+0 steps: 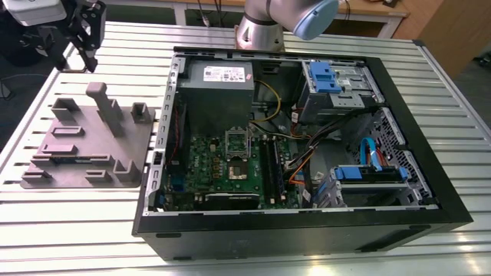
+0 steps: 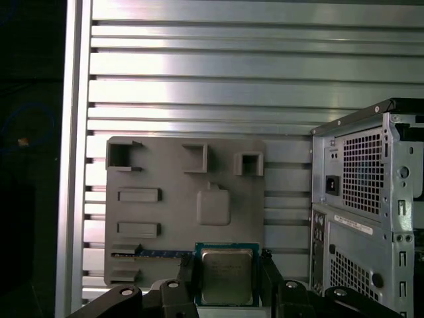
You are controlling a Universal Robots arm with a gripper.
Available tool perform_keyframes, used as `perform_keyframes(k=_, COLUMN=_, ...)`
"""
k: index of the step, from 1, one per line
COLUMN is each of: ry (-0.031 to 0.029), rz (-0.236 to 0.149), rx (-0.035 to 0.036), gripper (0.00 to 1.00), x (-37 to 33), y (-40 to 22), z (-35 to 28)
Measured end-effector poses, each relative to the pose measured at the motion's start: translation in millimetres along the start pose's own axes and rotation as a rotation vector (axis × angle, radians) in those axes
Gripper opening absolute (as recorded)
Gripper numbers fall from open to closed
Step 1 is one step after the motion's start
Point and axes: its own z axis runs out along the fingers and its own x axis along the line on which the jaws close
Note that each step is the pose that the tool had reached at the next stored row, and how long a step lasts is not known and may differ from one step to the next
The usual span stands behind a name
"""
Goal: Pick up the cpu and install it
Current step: 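Pick up the cpu and move it towards the insertion slot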
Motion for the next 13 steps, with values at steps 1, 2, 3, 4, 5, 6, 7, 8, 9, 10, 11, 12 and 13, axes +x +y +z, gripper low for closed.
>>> perform_keyframes(k=1, ry=0.0, rz=0.0, rx=0.0, gripper=0.47, x=-0.2, y=0.0, z=0.0)
perform_keyframes(k=2, ry=0.0, rz=0.0, rx=0.0, gripper=0.47, x=-0.4, y=0.0, z=0.0)
perform_keyframes(k=3, ry=0.0, rz=0.0, rx=0.0, gripper=0.47, x=-2.3, y=0.0, z=0.0)
perform_keyframes(k=4, ry=0.0, rz=0.0, rx=0.0, gripper=0.47, x=-2.5, y=0.0, z=0.0)
perform_keyframes(k=5, ry=-0.0001, rz=0.0, rx=0.0, gripper=0.47, x=-2.8, y=0.0, z=0.0)
perform_keyframes(k=6, ry=0.0, rz=0.0, rx=0.0, gripper=0.47, x=-3.0, y=0.0, z=0.0)
perform_keyframes(k=7, ry=0.0, rz=0.0, rx=0.0, gripper=0.47, x=-3.2, y=0.0, z=0.0)
perform_keyframes(k=8, ry=0.0, rz=0.0, rx=0.0, gripper=0.47, x=-3.4, y=0.0, z=0.0)
perform_keyframes(k=9, ry=0.0, rz=0.0, rx=0.0, gripper=0.47, x=-3.6, y=0.0, z=0.0)
perform_keyframes(k=10, ry=0.0, rz=0.0, rx=-0.0001, gripper=0.47, x=-3.8, y=0.0, z=0.0)
perform_keyframes(k=11, ry=0.0, rz=0.0, rx=0.0, gripper=0.47, x=-4.1, y=0.0, z=0.0)
perform_keyframes(k=12, ry=0.0, rz=0.0, rx=0.0, gripper=0.47, x=-4.3, y=0.0, z=0.0)
perform_keyframes(k=13, ry=0.0, rz=0.0, rx=0.0, gripper=0.47, x=-4.5, y=0.0, z=-0.1)
